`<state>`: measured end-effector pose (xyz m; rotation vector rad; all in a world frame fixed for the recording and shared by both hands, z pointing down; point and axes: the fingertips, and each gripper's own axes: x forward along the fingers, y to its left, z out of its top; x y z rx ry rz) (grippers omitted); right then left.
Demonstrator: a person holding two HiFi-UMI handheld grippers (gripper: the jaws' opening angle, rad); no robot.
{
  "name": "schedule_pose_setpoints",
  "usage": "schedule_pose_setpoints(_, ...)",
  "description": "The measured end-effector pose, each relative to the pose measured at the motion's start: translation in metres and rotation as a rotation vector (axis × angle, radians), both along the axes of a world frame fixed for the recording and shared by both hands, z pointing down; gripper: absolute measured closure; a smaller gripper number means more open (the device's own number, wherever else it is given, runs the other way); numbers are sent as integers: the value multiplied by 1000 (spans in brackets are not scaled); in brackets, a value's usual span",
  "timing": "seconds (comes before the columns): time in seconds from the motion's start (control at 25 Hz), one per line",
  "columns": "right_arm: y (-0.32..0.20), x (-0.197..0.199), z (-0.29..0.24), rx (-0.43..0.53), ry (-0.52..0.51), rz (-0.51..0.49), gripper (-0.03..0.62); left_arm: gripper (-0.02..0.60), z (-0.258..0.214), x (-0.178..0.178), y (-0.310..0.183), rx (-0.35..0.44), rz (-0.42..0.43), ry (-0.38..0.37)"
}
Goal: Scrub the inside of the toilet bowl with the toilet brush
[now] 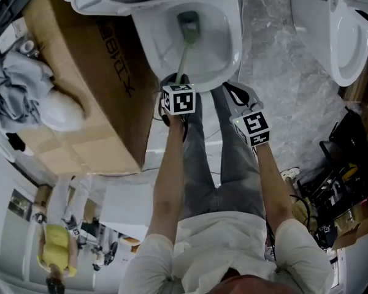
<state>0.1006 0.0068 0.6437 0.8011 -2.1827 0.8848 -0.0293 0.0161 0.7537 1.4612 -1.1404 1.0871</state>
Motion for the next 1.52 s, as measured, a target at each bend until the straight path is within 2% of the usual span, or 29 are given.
schedule_pose_setpoints(0.32, 3, 6, -55, 62, 11, 26, 591, 465, -71, -1, 12, 94, 38, 49)
schedule_pose_setpoints(0.6, -5, 12, -153, 167, -2, 61, 591, 465, -205, -4, 11, 277, 96, 107)
schedule_pose_setpoints(0.76, -8, 11, -213, 233, -4, 77, 591, 465, -281, -6, 0, 414, 131, 143)
schedule_pose_setpoints(1.12, -17, -1, -346, 430, -83, 109, 591, 465, -435, -14, -21, 750, 133, 224)
schedule_pose_setpoints(1.32, -21, -19, -424, 586, -140, 41, 592, 465, -517, -21, -26, 953, 147, 236)
schedule_pose_setpoints(1.52, -25, -28, -481, 720, -182, 30, 592, 465, -585, -33, -28, 1132, 148, 219)
